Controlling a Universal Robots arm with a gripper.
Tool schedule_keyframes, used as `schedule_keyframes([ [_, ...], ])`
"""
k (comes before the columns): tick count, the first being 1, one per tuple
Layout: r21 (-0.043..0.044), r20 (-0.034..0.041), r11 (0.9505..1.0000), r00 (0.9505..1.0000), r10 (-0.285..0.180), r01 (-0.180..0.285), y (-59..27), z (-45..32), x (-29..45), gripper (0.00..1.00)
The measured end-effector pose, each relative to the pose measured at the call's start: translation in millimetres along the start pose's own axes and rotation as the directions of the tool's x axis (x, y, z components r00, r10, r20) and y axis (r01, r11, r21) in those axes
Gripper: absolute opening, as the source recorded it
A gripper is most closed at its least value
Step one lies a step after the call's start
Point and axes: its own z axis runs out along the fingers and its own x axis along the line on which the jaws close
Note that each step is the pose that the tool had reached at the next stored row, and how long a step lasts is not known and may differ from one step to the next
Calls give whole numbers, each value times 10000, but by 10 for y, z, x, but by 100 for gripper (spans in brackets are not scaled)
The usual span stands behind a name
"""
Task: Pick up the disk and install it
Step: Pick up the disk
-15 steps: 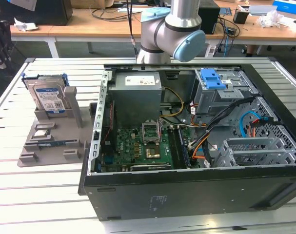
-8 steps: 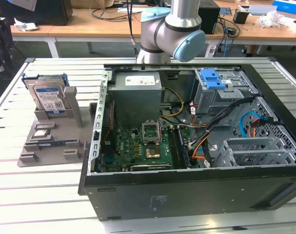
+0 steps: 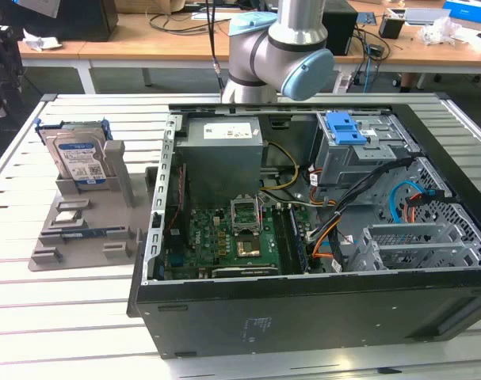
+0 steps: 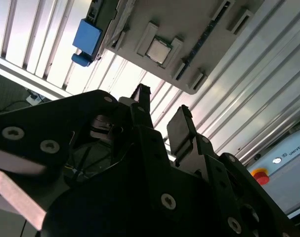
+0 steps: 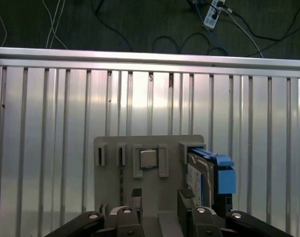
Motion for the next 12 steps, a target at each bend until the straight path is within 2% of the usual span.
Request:
schedule_keyframes([
  [3,1,1,10000,10000,0,0,-3,8,-99,42],
  [10,0,0,10000,10000,0,0,-8,28,-235,42],
  [12,0,1,10000,10000,0,0,-9,33,-254,42],
])
